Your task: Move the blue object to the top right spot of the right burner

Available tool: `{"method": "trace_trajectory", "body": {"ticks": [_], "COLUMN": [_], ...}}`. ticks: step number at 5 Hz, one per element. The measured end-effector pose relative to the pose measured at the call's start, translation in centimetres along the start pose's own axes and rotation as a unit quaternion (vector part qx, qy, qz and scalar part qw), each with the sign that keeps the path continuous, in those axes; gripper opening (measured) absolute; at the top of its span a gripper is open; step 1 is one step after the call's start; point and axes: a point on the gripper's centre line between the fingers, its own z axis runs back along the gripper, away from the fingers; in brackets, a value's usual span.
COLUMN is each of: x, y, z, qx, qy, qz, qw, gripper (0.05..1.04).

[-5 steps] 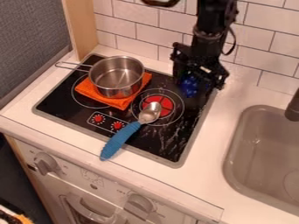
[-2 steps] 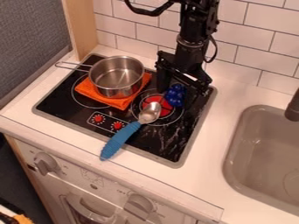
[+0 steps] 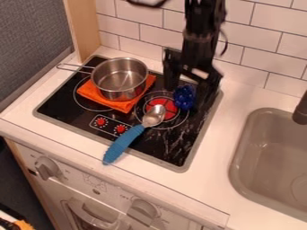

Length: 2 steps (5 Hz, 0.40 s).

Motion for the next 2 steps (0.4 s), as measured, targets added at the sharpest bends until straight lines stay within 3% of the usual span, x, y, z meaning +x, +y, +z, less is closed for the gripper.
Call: {"method": "trace_trajectory", "body": {"ticks": [1, 2], "x": [-1.4, -2.7], "y": [1.2, 1.6], "z": [2.4, 2.7], "qx": [-0.003, -0.003], "qy": [-0.016, -0.005], "qz": [0.042, 0.066], "qw": [0.9990, 0.9978], "gripper": [0.999, 0.999]}}
